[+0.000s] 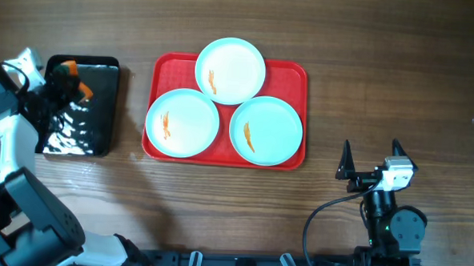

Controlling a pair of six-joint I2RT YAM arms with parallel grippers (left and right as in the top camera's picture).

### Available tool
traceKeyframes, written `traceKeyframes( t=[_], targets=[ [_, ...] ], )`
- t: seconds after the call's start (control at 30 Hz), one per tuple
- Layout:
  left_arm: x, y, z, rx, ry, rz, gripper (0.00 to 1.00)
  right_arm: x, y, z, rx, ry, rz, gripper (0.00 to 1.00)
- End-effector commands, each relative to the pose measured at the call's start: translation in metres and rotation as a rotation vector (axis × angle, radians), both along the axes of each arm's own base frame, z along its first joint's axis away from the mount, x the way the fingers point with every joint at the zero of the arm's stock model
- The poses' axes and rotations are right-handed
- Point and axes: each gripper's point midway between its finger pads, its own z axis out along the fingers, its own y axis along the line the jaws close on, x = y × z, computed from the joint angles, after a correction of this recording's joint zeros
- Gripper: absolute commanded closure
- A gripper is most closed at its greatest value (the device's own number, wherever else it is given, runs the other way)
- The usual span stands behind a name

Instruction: Clean dirty plates on tray and stack at the side

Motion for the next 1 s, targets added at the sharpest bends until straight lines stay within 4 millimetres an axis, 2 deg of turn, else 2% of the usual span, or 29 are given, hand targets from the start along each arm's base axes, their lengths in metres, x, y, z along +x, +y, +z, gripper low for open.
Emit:
traceKeyframes(
  t=[0.0, 0.03, 0.07, 0.1, 0.13, 0.2, 0.23, 0.3, 0.33, 0.37, 0.43, 0.47, 0.5, 0.53, 0.57, 0.6, 0.63, 0.67, 0.7, 0.73, 0.77, 0.8, 0.83, 0.87, 0.9, 0.97],
  targets=[
    [0.013, 0.003, 0.084, 0.149, -0.231, -0.063, 0.96, 0.000, -0.002, 0.002, -0.002, -0.008, -0.011, 0.00],
    [0.013, 0.003, 0.114, 0.206, -0.308, -0.064, 0.96, 0.000, -0.002, 0.002, -0.002, -0.008, -0.011, 0.00],
    [0.011, 0.002, 0.128, 0.236, -0.344, -0.061, 0.96, 0.000, -0.002, 0.002, -0.002, -0.008, -0.011, 0.00],
    [0.008, 0.008, 0.129, 0.262, -0.325, -0.024, 0.96, 0.000, -0.002, 0.002, -0.002, -0.008, -0.011, 0.00],
    [0.004, 0.015, 0.107, 0.254, -0.246, 0.012, 0.96, 0.000, -0.002, 0.002, -0.002, -0.008, -0.011, 0.00],
    [-0.008, 0.026, 0.041, 0.213, -0.044, 0.075, 0.96, 0.000, -0.002, 0.002, -0.002, -0.008, -0.011, 0.00],
    [-0.012, 0.025, 0.015, 0.181, 0.019, 0.076, 0.96, 0.000, -0.002, 0.002, -0.002, -0.008, -0.011, 0.00],
    [-0.015, 0.020, -0.015, 0.124, 0.091, 0.062, 0.96, 0.000, -0.002, 0.002, -0.002, -0.008, -0.011, 0.00],
    [-0.012, 0.017, -0.010, 0.110, 0.065, 0.044, 0.96, 0.000, -0.002, 0.002, -0.002, -0.008, -0.011, 0.00],
    [-0.007, 0.013, 0.006, 0.110, 0.010, 0.023, 0.96, 0.000, -0.002, 0.002, -0.002, -0.008, -0.011, 0.00],
    [0.005, 0.012, 0.060, 0.159, -0.141, -0.001, 0.96, 0.000, -0.002, 0.002, -0.002, -0.008, -0.011, 0.00],
    [0.007, 0.012, 0.095, 0.207, -0.226, -0.008, 0.96, 0.000, -0.002, 0.002, -0.002, -0.008, -0.011, 0.00],
    [0.007, 0.011, 0.140, 0.288, -0.343, -0.005, 0.96, 0.000, -0.002, 0.002, -0.002, -0.008, -0.011, 0.00],
    [0.004, 0.009, 0.163, 0.331, -0.404, -0.001, 0.96, 0.000, -0.002, 0.002, -0.002, -0.008, -0.011, 0.00],
    [0.001, 0.008, 0.173, 0.350, -0.427, 0.002, 0.96, 0.000, -0.002, 0.002, -0.002, -0.008, -0.011, 0.00],
    [0.000, 0.009, 0.169, 0.345, -0.407, 0.010, 0.96, 0.000, -0.002, 0.002, -0.002, -0.008, -0.011, 0.00],
    [-0.002, 0.013, 0.151, 0.331, -0.344, 0.027, 0.96, 0.000, -0.002, 0.002, -0.002, -0.008, -0.011, 0.00],
    [-0.005, 0.022, 0.118, 0.305, -0.226, 0.070, 0.96, 0.000, -0.002, 0.002, -0.002, -0.008, -0.011, 0.00],
    [-0.013, 0.031, 0.060, 0.254, -0.044, 0.109, 0.96, 0.000, -0.002, 0.002, -0.002, -0.008, -0.011, 0.00],
    [-0.018, 0.029, 0.025, 0.203, 0.047, 0.103, 0.96, 0.000, -0.002, 0.002, -0.002, -0.008, -0.011, 0.00],
    [-0.021, 0.023, -0.004, 0.144, 0.121, 0.085, 0.96, 0.000, -0.002, 0.002, -0.001, -0.008, -0.010, 0.01],
    [-0.020, 0.017, -0.014, 0.099, 0.135, 0.059, 0.96, 0.000, -0.002, 0.002, -0.002, -0.008, -0.011, 0.00],
    [-0.015, 0.012, -0.008, 0.078, 0.099, 0.035, 0.96, 0.000, -0.002, 0.002, -0.002, -0.008, -0.011, 0.00],
    [-0.007, 0.007, 0.012, 0.069, 0.024, 0.005, 0.96, 0.000, -0.002, 0.002, -0.002, -0.008, -0.011, 0.01],
    [0.007, 0.001, 0.062, 0.085, -0.137, -0.045, 0.96, 0.000, -0.002, 0.002, -0.002, -0.008, -0.011, 0.00],
    [0.013, 0.002, 0.130, 0.153, -0.311, -0.025, 0.96, 0.000, -0.002, 0.002, -0.002, -0.008, -0.011, 0.00]
  ],
)
